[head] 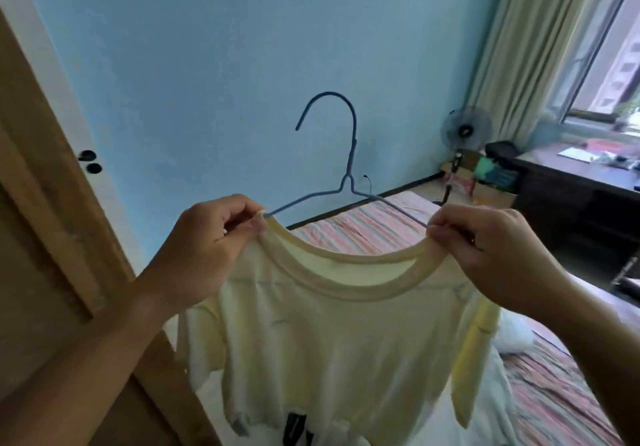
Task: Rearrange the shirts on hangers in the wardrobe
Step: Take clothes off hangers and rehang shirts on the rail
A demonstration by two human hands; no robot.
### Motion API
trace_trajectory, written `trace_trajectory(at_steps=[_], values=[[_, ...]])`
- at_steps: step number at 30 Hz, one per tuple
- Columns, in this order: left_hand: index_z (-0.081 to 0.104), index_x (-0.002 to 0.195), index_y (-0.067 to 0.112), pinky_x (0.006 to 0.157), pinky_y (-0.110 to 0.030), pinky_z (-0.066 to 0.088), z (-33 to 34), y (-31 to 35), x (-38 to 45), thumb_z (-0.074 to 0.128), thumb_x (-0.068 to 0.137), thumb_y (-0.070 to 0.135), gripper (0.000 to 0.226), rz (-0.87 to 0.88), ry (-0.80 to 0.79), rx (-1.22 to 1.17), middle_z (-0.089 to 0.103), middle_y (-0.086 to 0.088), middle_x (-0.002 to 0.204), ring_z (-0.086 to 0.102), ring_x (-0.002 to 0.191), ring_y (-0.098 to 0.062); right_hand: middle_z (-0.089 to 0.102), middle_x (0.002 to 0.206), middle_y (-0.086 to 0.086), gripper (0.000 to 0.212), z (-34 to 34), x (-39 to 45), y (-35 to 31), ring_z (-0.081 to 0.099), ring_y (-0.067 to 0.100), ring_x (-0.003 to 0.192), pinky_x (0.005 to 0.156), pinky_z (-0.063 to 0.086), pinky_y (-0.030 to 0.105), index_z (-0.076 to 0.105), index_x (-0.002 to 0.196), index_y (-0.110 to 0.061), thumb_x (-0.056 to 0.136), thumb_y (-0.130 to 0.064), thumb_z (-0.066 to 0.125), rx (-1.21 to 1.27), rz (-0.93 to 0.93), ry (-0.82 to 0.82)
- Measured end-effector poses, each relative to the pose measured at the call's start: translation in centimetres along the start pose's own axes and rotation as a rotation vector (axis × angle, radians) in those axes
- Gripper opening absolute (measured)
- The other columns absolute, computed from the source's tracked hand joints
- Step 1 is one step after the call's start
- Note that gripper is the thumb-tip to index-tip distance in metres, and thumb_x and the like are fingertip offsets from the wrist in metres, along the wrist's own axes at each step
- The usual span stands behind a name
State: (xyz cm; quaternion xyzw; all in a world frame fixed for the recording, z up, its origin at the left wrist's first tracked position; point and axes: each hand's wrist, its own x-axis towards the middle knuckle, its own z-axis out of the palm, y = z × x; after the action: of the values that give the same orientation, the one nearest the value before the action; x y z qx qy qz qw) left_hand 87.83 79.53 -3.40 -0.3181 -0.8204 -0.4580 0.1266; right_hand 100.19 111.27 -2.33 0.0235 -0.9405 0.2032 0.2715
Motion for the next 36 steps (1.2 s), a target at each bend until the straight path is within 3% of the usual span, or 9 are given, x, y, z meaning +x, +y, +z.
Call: trace_trajectory(at_steps=[5,9,14,19,23,26,28,31,36], values=[[0.072,0.085,0.023,0.063,-0.022,0.045,4.2,0.7,0.7,0.067,0.091,0.028,0.01,0.02,-0.08,-0.066,0.071,0.008,0.075,0.061,0.067,-0.01,0.065,0.066,-0.014,0.014,-1.6,-4.2,1.9,0.061,0.008,0.065,0.064,0.051,0.038,0.063,0.081,-0.036,0.093,-0.028,0.059,-0.052,0.11,-0.012],[0.073,0.084,0.018,0.067,-0.029,0.048,8.6,-0.1,1.7,0.067,0.092,0.02,0.01,-0.007,-0.174,-0.101,0.072,0.0,0.077,0.063,0.072,-0.021,0.064,0.066,-0.016,0.013,-1.8,-6.7,4.2,0.06,0.007,0.065,0.062,0.05,0.035,0.064,0.084,-0.035,0.094,-0.028,0.059,-0.109,0.204,-0.06],[0.073,0.081,0.02,0.07,-0.031,0.05,15.2,-2.3,2.8,0.066,0.093,0.017,0.014,-0.088,-0.313,-0.163,0.071,0.004,0.076,0.064,0.072,-0.014,0.061,0.063,-0.019,0.015,-0.6,-8.6,8.6,0.057,0.002,0.06,0.061,0.049,0.028,0.065,0.085,-0.035,0.096,-0.026,0.06,-0.209,0.323,-0.202],[0.073,0.082,0.018,0.076,-0.045,0.052,22.6,-5.6,4.5,0.063,0.095,0.022,0.017,-0.193,-0.477,-0.126,0.07,-0.009,0.08,0.065,0.081,-0.029,0.065,0.076,-0.015,0.017,3.0,-9.0,14.5,0.061,0.004,0.068,0.07,0.055,0.03,0.065,0.089,-0.035,0.1,-0.027,0.054,-0.236,0.481,-0.357],[0.072,0.083,0.015,0.074,-0.038,0.05,29.0,-8.5,6.5,0.063,0.095,0.023,0.017,-0.269,-0.577,-0.03,0.068,-0.004,0.079,0.062,0.078,-0.022,0.066,0.081,-0.011,0.018,6.9,-8.2,20.7,0.061,0.006,0.073,0.075,0.054,0.03,0.063,0.09,-0.033,0.102,-0.028,0.05,-0.228,0.596,-0.452],[0.068,0.079,0.019,0.068,-0.029,0.043,33.7,-10.8,8.3,0.064,0.094,0.024,0.017,-0.317,-0.64,0.024,0.064,0.001,0.077,0.059,0.076,-0.017,0.065,0.081,-0.01,0.02,10.1,-7.5,25.5,0.06,0.008,0.072,0.068,0.051,0.027,0.059,0.085,-0.033,0.101,-0.028,0.05,-0.198,0.673,-0.504],[0.069,0.083,0.016,0.07,-0.03,0.043,36.8,-12.3,9.6,0.064,0.094,0.025,0.015,-0.351,-0.667,0.063,0.066,-0.001,0.083,0.059,0.079,-0.017,0.062,0.08,-0.011,0.019,12.1,-7.0,28.7,0.056,0.005,0.07,0.06,0.043,0.021,0.058,0.083,-0.033,0.1,-0.028,0.051,-0.186,0.723,-0.525],[0.068,0.085,0.018,0.07,-0.03,0.044,41.6,-14.4,11.2,0.065,0.093,0.029,0.014,-0.389,-0.682,0.11,0.063,0.004,0.081,0.058,0.081,-0.016,0.061,0.082,-0.009,0.017,14.8,-6.3,33.4,0.055,0.01,0.072,0.06,0.04,0.023,0.061,0.085,-0.031,0.099,-0.026,0.053,-0.202,0.784,-0.53],[0.069,0.086,0.027,0.078,-0.031,0.044,49.4,-17.5,13.2,0.063,0.09,0.037,0.012,-0.397,-0.565,0.342,0.066,0.006,0.092,0.055,0.101,-0.018,0.065,0.077,-0.001,0.018,19.6,-5.8,39.9,0.057,0.018,0.073,0.06,0.036,0.029,0.066,0.077,-0.016,0.093,-0.014,0.057,-0.126,0.908,-0.418]])
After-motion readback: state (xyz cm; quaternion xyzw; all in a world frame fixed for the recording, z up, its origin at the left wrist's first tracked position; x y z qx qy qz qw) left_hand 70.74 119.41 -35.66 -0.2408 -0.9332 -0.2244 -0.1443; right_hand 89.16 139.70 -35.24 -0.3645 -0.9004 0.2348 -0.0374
